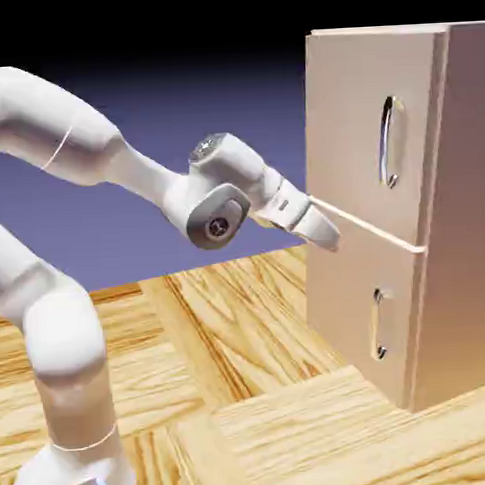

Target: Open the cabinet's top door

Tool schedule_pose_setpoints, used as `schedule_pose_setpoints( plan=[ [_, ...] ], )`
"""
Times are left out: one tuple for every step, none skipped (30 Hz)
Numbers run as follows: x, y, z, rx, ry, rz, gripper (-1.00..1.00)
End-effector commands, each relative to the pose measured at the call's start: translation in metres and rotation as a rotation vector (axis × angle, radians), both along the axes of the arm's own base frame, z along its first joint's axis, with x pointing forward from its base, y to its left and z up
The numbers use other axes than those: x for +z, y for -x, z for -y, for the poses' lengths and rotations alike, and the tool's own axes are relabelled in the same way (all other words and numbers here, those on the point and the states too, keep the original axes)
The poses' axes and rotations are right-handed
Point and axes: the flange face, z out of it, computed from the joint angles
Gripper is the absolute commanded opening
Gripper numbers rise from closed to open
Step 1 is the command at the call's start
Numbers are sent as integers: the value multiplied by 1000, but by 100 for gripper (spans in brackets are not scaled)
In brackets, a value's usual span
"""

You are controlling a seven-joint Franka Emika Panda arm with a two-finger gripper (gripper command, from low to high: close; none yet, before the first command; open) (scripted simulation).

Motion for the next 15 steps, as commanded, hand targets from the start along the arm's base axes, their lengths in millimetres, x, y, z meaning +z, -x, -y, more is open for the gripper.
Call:
schedule_pose_setpoints(
  plan=[
    [5,-1,-3,5,1,9,0],
    [10,-1,-6,10,3,18,0],
    [14,-2,-9,14,5,28,0],
    [19,-2,-12,18,6,37,0],
    [23,-2,-14,22,8,46,0],
    [28,-2,-17,25,10,56,0],
    [32,-2,-19,29,11,66,0],
    [36,-2,-22,31,13,76,0],
    [40,-2,-24,34,14,86,0],
    [44,-1,-26,36,16,96,0],
    [48,-1,-28,38,18,106,0],
    [52,-1,-29,40,19,117,0],
    [55,0,-31,42,21,128,0],
    [59,0,-32,43,22,139,0],
    [62,1,-33,44,23,150,0]
  ],
)
